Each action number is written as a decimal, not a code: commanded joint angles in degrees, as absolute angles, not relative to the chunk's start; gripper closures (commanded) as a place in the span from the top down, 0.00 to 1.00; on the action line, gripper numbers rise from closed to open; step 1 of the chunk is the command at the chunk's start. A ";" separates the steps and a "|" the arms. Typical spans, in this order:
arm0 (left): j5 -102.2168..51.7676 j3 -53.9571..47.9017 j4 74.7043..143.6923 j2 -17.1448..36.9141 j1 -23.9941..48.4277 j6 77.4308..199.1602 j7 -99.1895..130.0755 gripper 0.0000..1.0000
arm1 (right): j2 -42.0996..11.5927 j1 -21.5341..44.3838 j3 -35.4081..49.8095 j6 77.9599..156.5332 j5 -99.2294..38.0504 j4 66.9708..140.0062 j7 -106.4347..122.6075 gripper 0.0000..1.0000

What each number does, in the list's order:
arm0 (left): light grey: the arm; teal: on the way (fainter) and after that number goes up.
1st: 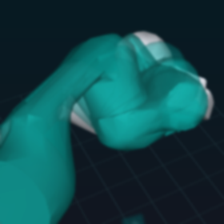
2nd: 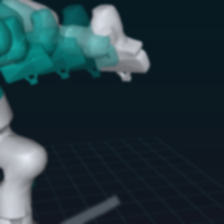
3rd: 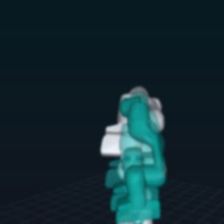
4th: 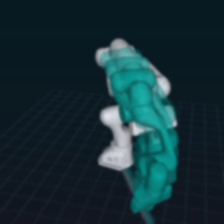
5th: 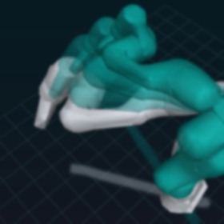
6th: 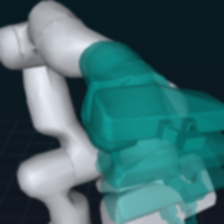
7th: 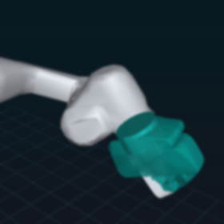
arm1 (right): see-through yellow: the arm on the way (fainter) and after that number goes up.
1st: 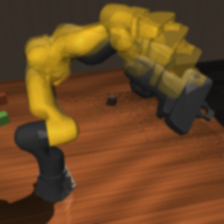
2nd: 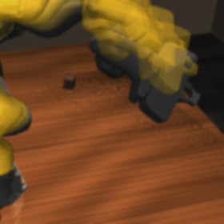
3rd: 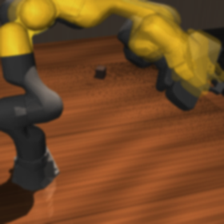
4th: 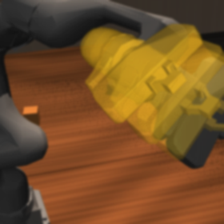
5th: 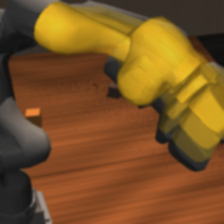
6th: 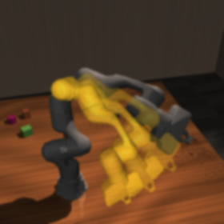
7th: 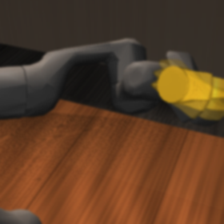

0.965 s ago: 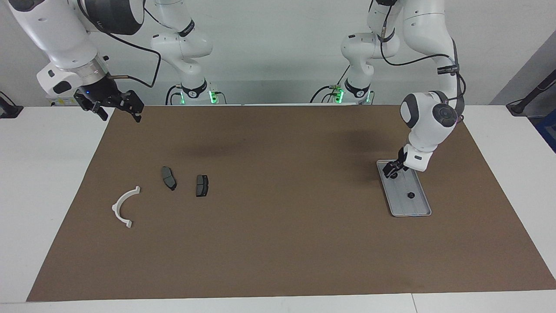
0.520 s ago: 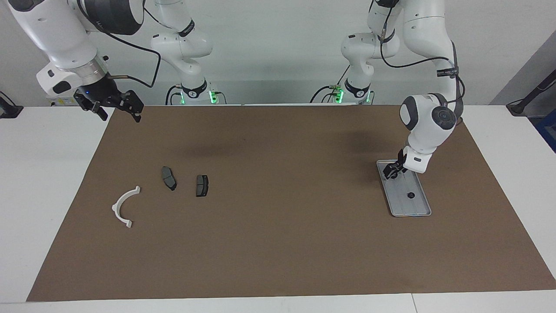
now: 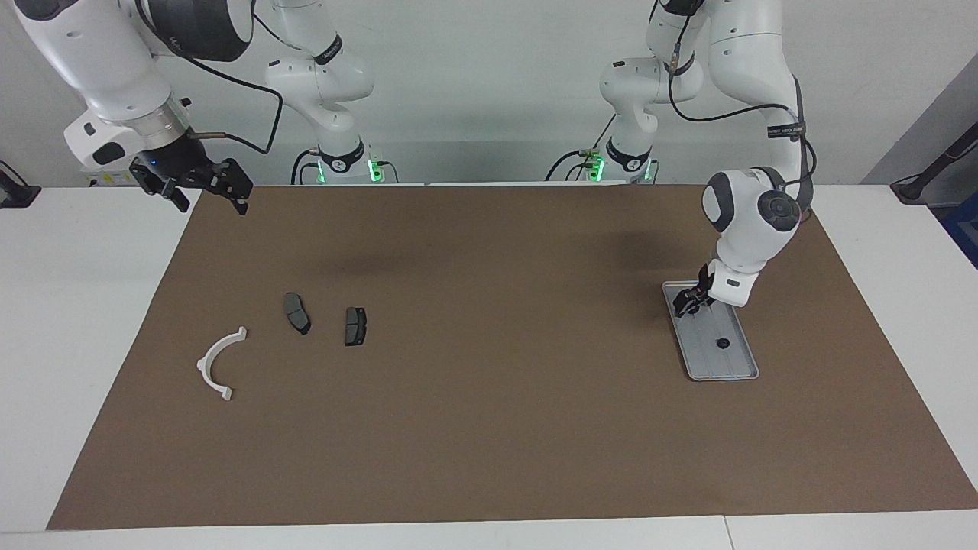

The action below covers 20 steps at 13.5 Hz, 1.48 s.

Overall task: Place bearing gear from tray to pile
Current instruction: 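Carry the gear with the left gripper to mid-table and release it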

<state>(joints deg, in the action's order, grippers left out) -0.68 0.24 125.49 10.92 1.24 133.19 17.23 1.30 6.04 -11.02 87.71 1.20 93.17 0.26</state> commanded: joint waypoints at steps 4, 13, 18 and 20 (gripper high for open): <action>0.53 0.53 126.91 10.72 1.41 134.65 18.10 0.31 | 2.20 4.92 -10.72 88.59 0.62 94.48 1.23 1.00; 0.53 0.35 113.31 11.16 6.13 121.49 27.91 0.00 | 2.20 5.01 -10.72 89.21 0.62 94.48 1.14 1.00; -0.17 0.35 106.36 13.79 18.00 119.27 51.04 0.00 | 2.20 4.49 -10.72 89.30 0.62 94.57 1.76 1.00; -0.79 0.26 103.64 14.85 22.04 119.70 59.90 0.00 | 2.20 4.48 -10.72 89.30 0.62 94.66 1.84 1.00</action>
